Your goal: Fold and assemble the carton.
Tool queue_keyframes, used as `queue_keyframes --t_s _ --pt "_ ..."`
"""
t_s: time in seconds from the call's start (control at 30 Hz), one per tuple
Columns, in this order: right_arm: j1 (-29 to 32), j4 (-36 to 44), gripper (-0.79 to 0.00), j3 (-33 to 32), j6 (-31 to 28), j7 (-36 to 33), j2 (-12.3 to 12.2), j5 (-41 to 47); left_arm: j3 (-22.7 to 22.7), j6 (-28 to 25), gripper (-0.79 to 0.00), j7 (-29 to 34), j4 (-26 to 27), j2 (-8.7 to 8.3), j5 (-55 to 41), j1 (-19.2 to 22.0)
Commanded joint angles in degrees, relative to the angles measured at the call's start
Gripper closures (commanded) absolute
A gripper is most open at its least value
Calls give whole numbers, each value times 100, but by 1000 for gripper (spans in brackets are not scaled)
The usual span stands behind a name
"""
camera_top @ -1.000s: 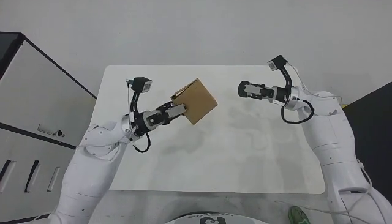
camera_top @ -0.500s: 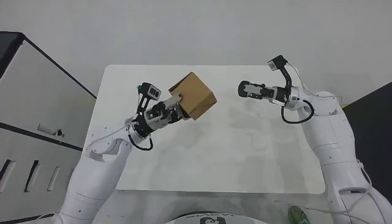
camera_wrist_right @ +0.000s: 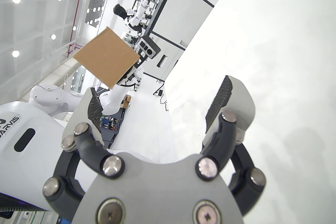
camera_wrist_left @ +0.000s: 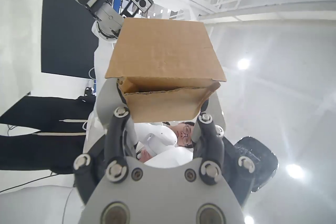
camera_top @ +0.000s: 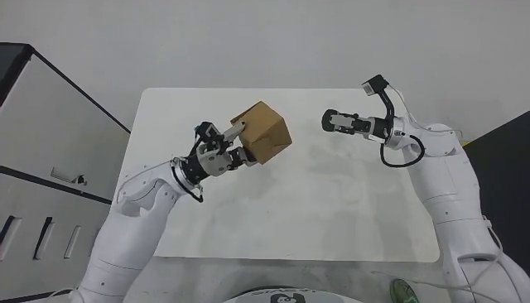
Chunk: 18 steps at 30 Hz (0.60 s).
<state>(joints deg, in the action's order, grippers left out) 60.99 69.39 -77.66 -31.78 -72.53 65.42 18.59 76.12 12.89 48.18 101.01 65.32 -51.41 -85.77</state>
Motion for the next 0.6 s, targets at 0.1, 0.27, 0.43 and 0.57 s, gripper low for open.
queue_keyframes --t_s 0.1,0.27,0.43,0.57 --pt "0 0 -785 0 0 0 0 0 -25 1483 0 -640 -100 60 -2160 41" --pt "0 0 -785 0 0 0 0 0 3 2198 0 -1489 -96 94 -3300 88" --pt "0 0 -785 0 0 0 0 0 5 2241 0 -1543 -30 91 -3264 115" --pt "0 0 -785 0 0 0 0 0 -10 2175 0 -1578 -12 100 -3353 93"
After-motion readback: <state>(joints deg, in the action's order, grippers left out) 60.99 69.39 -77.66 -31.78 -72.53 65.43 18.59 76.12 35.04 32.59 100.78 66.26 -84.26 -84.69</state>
